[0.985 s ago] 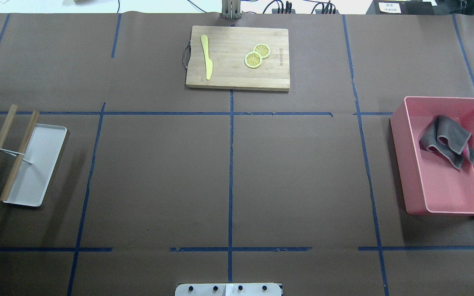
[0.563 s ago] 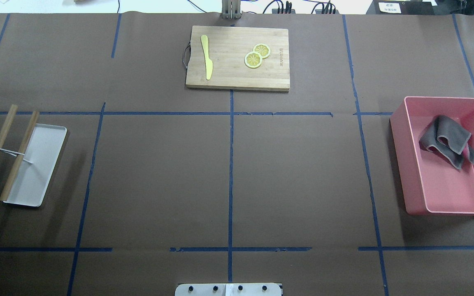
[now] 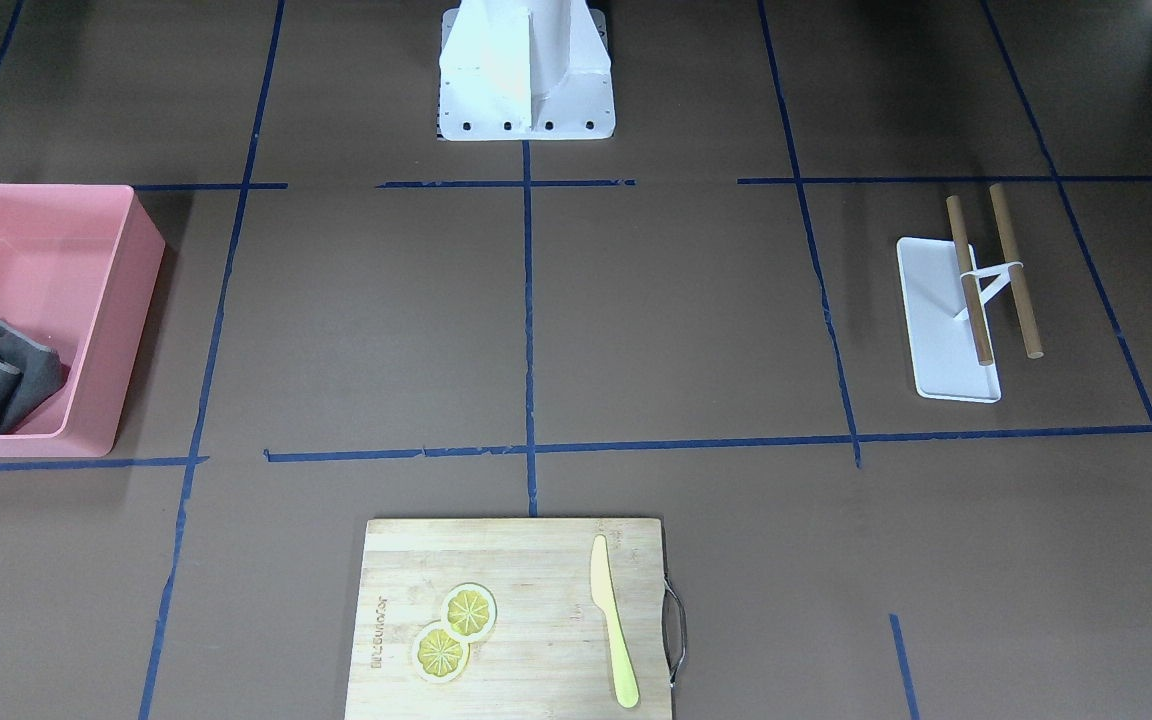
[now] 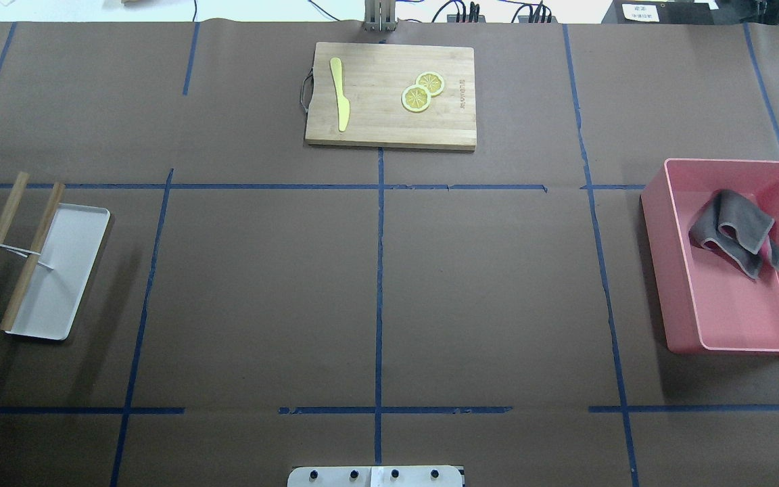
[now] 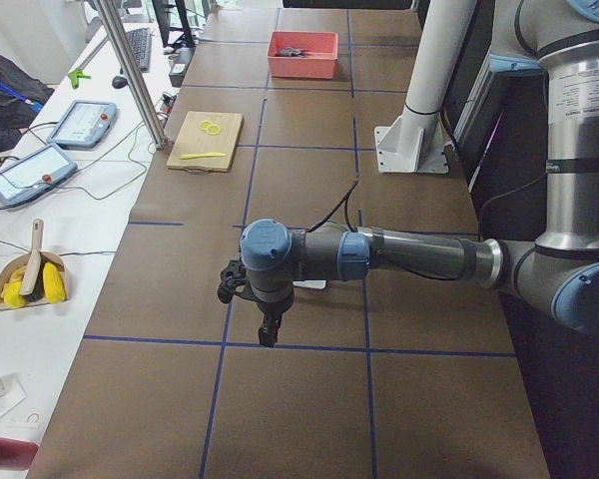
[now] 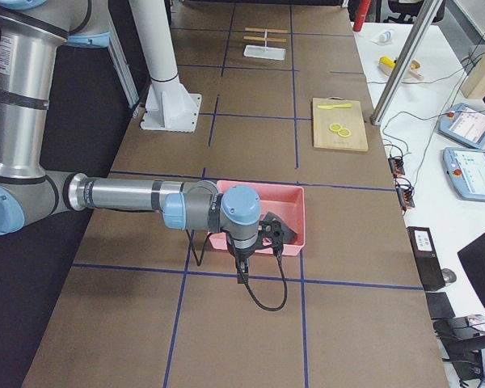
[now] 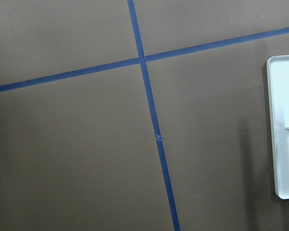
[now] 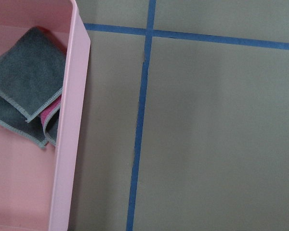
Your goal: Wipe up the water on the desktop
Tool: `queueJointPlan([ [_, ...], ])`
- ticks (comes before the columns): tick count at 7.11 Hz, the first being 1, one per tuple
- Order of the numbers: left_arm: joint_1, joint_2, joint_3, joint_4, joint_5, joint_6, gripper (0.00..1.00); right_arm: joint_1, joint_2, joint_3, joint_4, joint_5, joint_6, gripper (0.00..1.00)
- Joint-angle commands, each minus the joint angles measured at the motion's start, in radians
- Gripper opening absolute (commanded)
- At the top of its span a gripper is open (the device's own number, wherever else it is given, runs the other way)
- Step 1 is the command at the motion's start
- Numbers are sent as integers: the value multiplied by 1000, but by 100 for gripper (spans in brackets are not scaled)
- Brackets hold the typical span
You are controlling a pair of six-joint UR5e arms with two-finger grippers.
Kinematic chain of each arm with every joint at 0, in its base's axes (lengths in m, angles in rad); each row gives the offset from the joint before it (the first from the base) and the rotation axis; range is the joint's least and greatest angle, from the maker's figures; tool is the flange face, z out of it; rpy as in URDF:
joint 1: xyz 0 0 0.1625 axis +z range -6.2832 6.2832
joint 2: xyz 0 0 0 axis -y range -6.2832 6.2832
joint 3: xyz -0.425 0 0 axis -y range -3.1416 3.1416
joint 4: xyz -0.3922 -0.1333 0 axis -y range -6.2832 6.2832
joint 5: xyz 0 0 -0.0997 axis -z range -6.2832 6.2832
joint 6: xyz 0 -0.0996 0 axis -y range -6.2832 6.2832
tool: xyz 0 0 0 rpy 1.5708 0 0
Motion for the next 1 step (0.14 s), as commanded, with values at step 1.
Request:
queueJointPlan([
  [1,0,1,1,0,1,0,100,0,0,0,-1,0,1,100],
])
